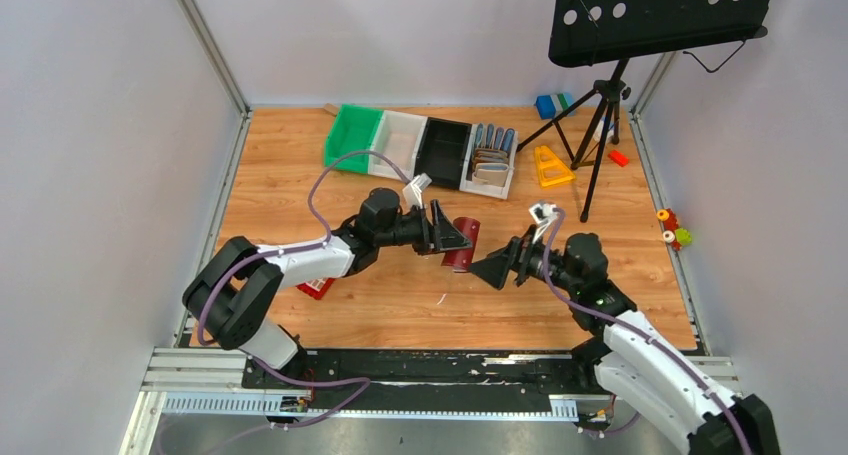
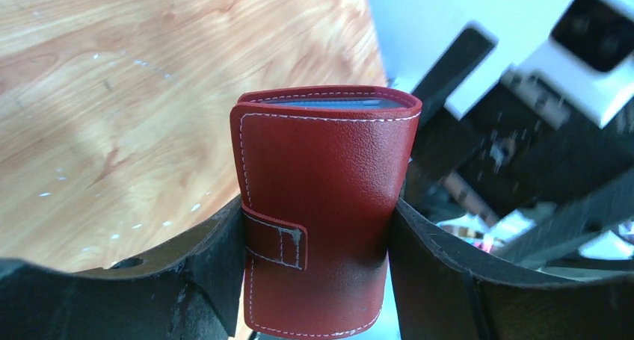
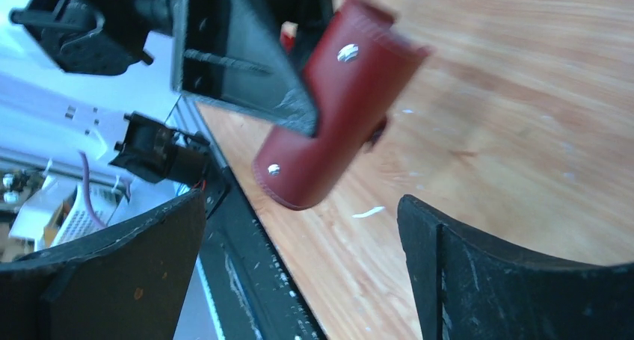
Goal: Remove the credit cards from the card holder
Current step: Pick up the card holder from the corner of the board, then place the card holder at the center of the board.
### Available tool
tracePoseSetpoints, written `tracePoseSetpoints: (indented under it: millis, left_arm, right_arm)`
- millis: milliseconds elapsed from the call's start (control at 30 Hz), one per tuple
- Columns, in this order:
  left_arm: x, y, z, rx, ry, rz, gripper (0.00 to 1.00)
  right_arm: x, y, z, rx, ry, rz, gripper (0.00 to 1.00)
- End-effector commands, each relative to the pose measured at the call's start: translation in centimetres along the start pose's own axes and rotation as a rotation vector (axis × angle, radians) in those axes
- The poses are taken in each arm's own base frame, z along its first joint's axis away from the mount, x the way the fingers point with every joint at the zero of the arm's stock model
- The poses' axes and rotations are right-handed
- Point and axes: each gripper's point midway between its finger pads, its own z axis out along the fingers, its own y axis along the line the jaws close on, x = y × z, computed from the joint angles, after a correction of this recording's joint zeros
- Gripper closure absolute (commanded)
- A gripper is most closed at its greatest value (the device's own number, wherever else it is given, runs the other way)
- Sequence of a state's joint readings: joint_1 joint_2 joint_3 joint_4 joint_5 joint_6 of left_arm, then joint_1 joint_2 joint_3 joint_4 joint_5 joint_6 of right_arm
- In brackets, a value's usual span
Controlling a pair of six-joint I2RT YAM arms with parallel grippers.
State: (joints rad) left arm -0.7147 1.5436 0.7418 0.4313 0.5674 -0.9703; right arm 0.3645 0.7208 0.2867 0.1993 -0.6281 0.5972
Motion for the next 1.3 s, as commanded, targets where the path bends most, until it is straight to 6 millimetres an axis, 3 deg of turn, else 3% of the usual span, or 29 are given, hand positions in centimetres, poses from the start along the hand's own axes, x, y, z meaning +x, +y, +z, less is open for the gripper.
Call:
tracePoseSetpoints:
  millis: [0, 133, 233, 300, 400, 567, 667, 800, 933, 1000, 1200, 1267]
  left_arm:
    - [-4.2, -5.8, -1.9, 0.178, -0.214, -0.070, 0.33]
    - [-4.9, -5.5, -2.7, 0.152, -0.288, -0.103, 0.32]
    - [-5.0, -5.5, -3.0, 0.134, -0.299, -0.105, 0.31]
    - [-4.9, -5.4, -3.1, 0.117, -0.297, -0.102, 0.30]
    - [-4.7, -5.4, -3.3, 0.113, -0.299, -0.100, 0.28]
    - [-4.5, -4.5, -3.8, 0.057, -0.305, -0.075, 0.19]
    - [-4.5, -3.7, -4.3, -0.018, -0.298, -0.040, 0.05]
    - [-5.3, -2.0, -6.1, -0.195, -0.308, 0.054, 0.00]
    - [-6.3, -0.5, -9.1, -0.349, -0.369, 0.147, 0.00]
    - [-6.3, -0.5, -10.1, -0.373, -0.381, 0.187, 0.00]
    - [-5.6, 1.1, -12.0, -0.465, -0.371, 0.258, 0.00]
    - [-5.5, 2.2, -12.7, -0.518, -0.376, 0.269, 0.00]
  right_arm:
    - [-1.8, 2.6, 1.7, 0.084, -0.045, -0.088, 0.00]
    - [-2.0, 2.0, 3.4, 0.186, -0.039, -0.068, 0.02]
    - [-1.9, 2.4, 5.0, 0.182, -0.012, -0.057, 0.20]
    - [-1.8, 2.7, 5.8, 0.177, -0.004, -0.048, 0.23]
    - [-1.8, 2.4, 6.5, 0.215, 0.005, -0.041, 0.37]
    - [-2.3, 2.3, 6.0, 0.231, -0.030, -0.042, 0.62]
    - [-1.9, 1.3, 5.3, 0.291, -0.004, -0.063, 0.77]
    - [-1.9, -1.8, 3.3, 0.479, 0.018, -0.116, 0.80]
    - [-3.2, -5.3, -0.5, 0.750, 0.019, -0.214, 0.83]
    - [-4.1, -6.1, -1.7, 0.836, 0.022, -0.270, 0.87]
    - [-4.3, -6.8, -1.0, 0.984, 0.125, -0.425, 0.89]
    - [-3.2, -7.6, -0.3, 1.095, 0.217, -0.528, 0.88]
